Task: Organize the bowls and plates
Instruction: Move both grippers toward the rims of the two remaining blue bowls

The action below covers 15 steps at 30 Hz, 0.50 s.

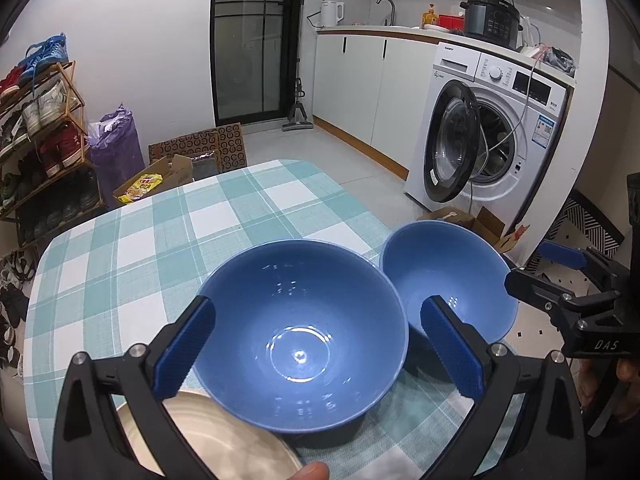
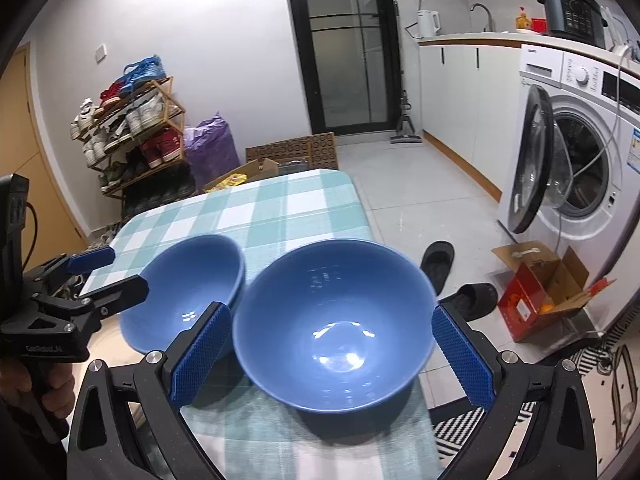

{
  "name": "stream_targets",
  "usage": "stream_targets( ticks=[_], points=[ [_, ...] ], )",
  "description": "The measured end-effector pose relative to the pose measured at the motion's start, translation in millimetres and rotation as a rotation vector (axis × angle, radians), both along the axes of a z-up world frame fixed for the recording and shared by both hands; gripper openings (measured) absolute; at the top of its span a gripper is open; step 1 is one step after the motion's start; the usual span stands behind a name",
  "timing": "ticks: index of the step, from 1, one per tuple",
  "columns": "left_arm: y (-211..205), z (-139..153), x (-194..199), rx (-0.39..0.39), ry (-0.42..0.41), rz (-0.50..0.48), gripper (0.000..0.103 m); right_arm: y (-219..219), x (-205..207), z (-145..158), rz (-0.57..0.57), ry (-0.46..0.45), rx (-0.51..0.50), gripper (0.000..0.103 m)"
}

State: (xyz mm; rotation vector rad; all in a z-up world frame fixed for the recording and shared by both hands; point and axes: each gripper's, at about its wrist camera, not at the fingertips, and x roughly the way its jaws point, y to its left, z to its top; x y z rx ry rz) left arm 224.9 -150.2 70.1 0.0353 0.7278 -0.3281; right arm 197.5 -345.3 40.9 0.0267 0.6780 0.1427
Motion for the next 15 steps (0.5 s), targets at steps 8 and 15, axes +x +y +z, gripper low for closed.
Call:
stream_targets(
  ticks=[8, 15],
  points=[
    [-18.1, 3.8, 8.1, 0.026, -0.008, -0.014, 0.103, -20.4, 11.4, -11.2, -0.056, 0.042, 0.0, 0.102],
    [-34.8, -1.2, 15.9, 0.053, 0.004, -0.038, 0.103, -29.0, 18.9, -22.6, -0.066, 0.082, 0.007, 0.102]
  ],
)
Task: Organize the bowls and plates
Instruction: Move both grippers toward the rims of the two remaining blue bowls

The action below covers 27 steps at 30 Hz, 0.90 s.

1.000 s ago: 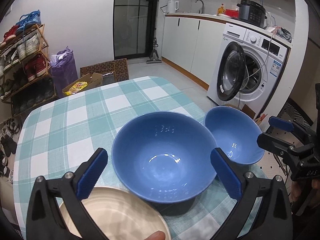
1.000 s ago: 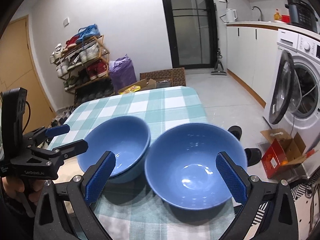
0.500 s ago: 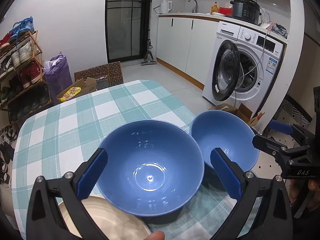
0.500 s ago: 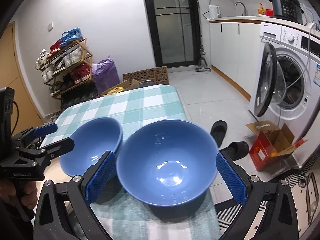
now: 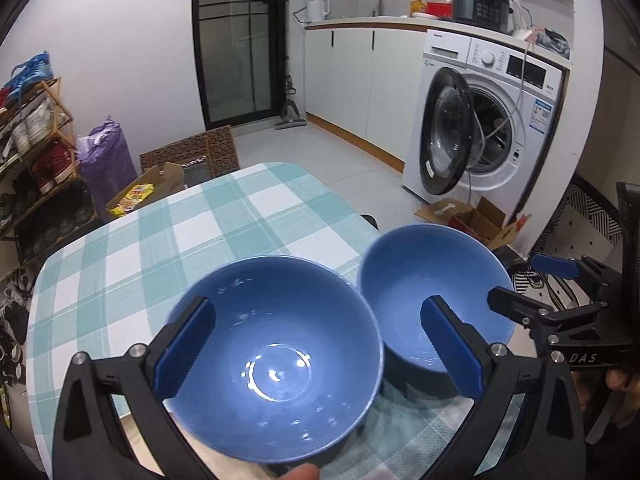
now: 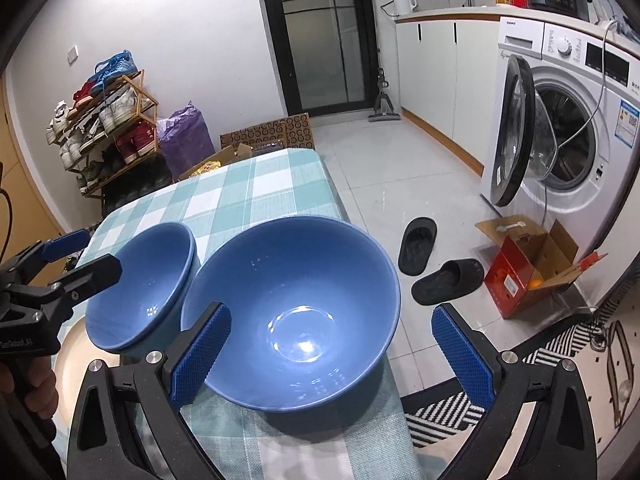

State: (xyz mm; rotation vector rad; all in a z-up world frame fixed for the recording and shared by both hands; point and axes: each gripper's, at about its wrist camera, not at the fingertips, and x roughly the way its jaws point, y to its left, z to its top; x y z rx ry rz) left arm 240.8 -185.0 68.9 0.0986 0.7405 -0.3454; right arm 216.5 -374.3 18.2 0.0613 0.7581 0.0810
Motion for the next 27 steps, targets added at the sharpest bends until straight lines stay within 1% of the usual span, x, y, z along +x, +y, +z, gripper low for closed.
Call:
stream_targets(
  ticks=[5, 8, 13, 17, 23, 27],
  points=[
    [-9.4, -2.1, 4.0, 0.006, 0.012, -0.03, 0.101, -2.3, 5.1, -7.8, -0.011, 0.023, 0.002, 0.102],
    [-14.1, -1.9, 5.6, 0.021, 0.002, -0.042, 0.101, -5.8, 9.4, -14.7, -0.026, 0.044, 0.0, 0.102],
    [-20.4, -4.6, 10.6, 0.021, 0.005, -0.057, 0.101, -16.9, 17.2, -28.3, -0.069, 0.089, -0.016, 0.102],
    [-28.9, -7.2, 11.9, 0.03, 0.004, -0.084, 0.101, -27.6, 21.0, -34.8, -0.088, 0.104, -0.01, 0.102],
    [-42.8, -8.8, 11.9, 0.073, -0.019, -0.117, 0.101, -32.6, 20.4, -40.8, -0.077, 0.122, -0.023, 0.102],
    [-49.8, -10.2, 12.9, 0.081, -0.02, -0.143, 0.099, -39.2, 18.8, -42.5, -0.078, 0.133, -0.025, 0.102]
  ],
)
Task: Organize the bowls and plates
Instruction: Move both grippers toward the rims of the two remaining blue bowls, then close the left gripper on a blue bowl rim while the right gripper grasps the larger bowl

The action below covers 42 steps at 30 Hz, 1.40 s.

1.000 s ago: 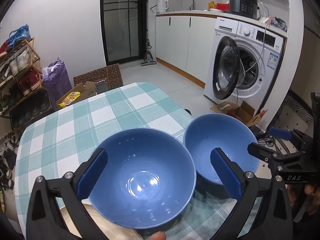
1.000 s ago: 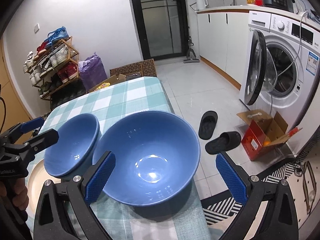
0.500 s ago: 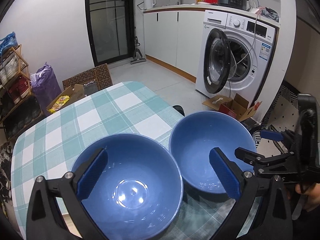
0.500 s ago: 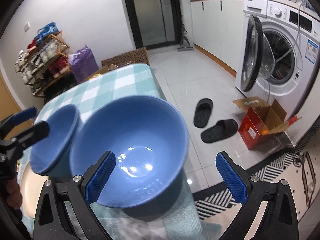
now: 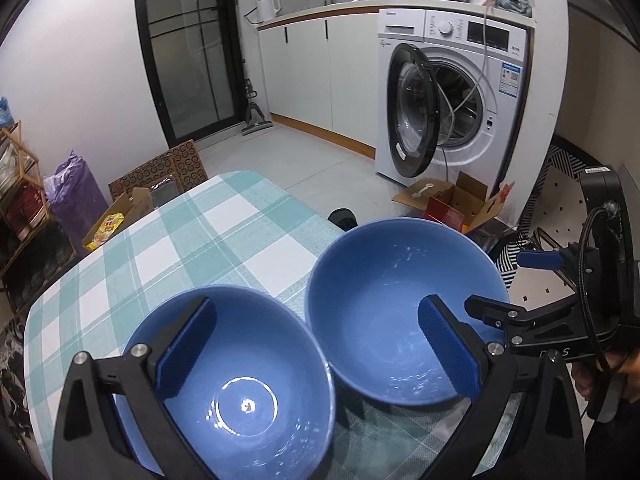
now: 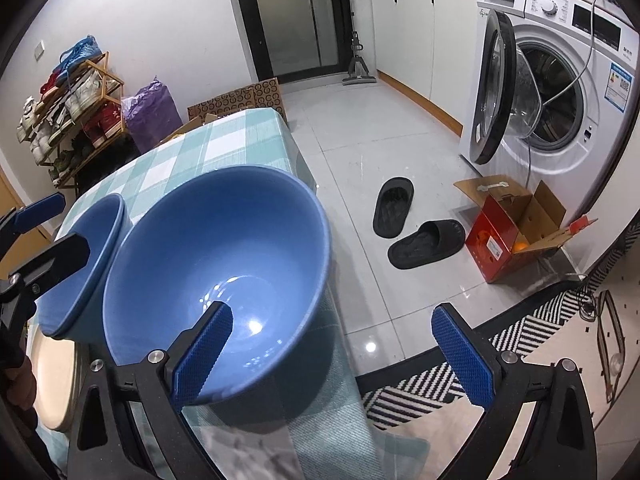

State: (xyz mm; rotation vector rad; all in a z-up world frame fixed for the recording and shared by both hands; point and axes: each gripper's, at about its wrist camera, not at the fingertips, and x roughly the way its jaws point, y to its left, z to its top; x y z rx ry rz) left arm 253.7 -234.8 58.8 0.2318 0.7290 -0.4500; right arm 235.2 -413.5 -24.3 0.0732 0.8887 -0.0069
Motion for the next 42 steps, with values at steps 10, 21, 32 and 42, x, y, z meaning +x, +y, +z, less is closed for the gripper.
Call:
stream_targets(
  ticks=[10, 21, 32, 42],
  points=[
    [-14.7, -9.8, 3.6, 0.003, 0.028, -0.038, 0.09, -12.6, -2.5, -2.9, -0.01, 0.014, 0.0, 0.102],
    [-21.5, -16.0, 0.8, 0.002, 0.042, -0.055, 0.09, -22.5, -3.1, -6.4, -0.021, 0.024, 0.016, 0.102],
    [-22.6, -23.1, -8.9, -0.012, 0.071, -0.08, 0.077, -31.1, -2.5, -10.2, -0.029, 0.035, 0.031, 0.102],
    [-17.8, -24.4, -13.3, -0.023, 0.086, -0.08, 0.064, -26.0, -1.2, -15.1, -0.009, 0.046, 0.037, 0.097]
  ],
)
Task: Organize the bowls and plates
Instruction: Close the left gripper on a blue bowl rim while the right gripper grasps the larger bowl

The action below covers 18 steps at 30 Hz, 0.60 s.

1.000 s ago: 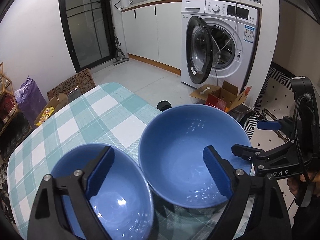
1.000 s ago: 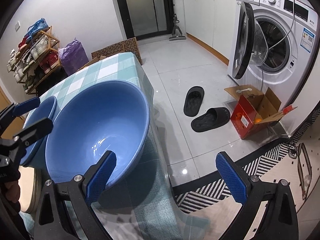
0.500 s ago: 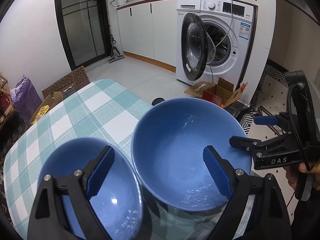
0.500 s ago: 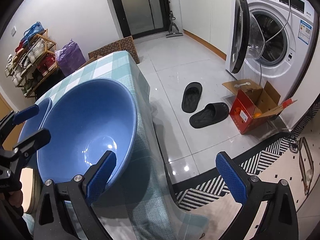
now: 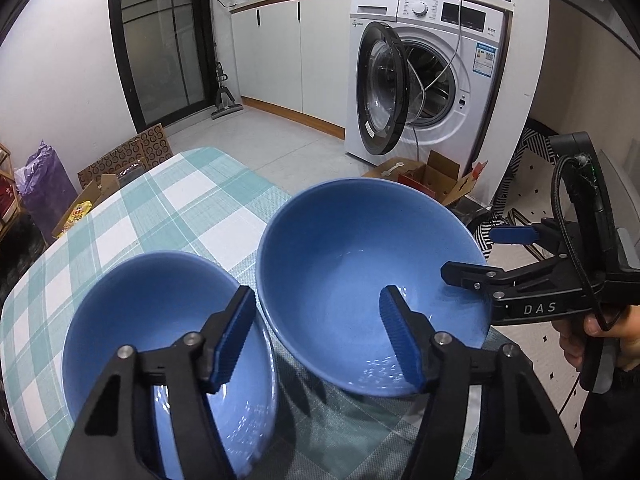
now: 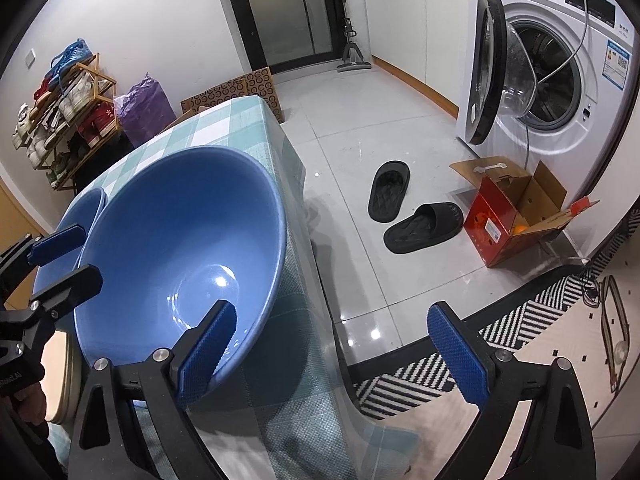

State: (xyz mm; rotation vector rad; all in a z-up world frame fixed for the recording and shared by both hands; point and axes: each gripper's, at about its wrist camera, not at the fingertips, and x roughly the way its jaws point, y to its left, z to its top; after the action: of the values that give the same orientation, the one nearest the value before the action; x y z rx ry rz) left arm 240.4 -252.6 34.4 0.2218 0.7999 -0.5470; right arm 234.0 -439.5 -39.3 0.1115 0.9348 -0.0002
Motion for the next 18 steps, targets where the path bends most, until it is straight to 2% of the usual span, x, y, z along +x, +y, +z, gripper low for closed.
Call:
stream_targets(
  ticks=[2, 6, 10, 12, 15, 18],
  points=[
    [-0.5, -0.7, 0.8, 0.0, 0.003, -0.001, 0.064, 1.5, 0.5, -1.1, 0.008, 0.003, 0.005, 0.093],
    [-4.0, -3.0, 2.4, 0.003, 0.009, -0.006, 0.064, 4.8, 2.4, -4.4, 0.019, 0.018, 0.007, 0.076],
    [-7.3, -4.3, 2.7, 0.004, 0.012, -0.01, 0.064, 5.5, 2.0, -4.5, 0.027, 0.011, 0.022, 0.066],
    [-6.6, -4.1, 3.7, 0.003, 0.014, -0.009, 0.064, 6.5, 1.1, -2.6, 0.045, 0.001, 0.042, 0.052],
    [-4.2, -2.3, 3.6, 0.004, 0.009, 0.002, 0.064, 14.6, -1.1, 1.2, 0.084, -0.013, 0.051, 0.039],
    [-0.8, 0.1, 1.9, 0.003, 0.004, 0.011, 0.064, 22.3, -2.6, 4.9, 0.113, -0.023, 0.052, 0.035]
  ],
)
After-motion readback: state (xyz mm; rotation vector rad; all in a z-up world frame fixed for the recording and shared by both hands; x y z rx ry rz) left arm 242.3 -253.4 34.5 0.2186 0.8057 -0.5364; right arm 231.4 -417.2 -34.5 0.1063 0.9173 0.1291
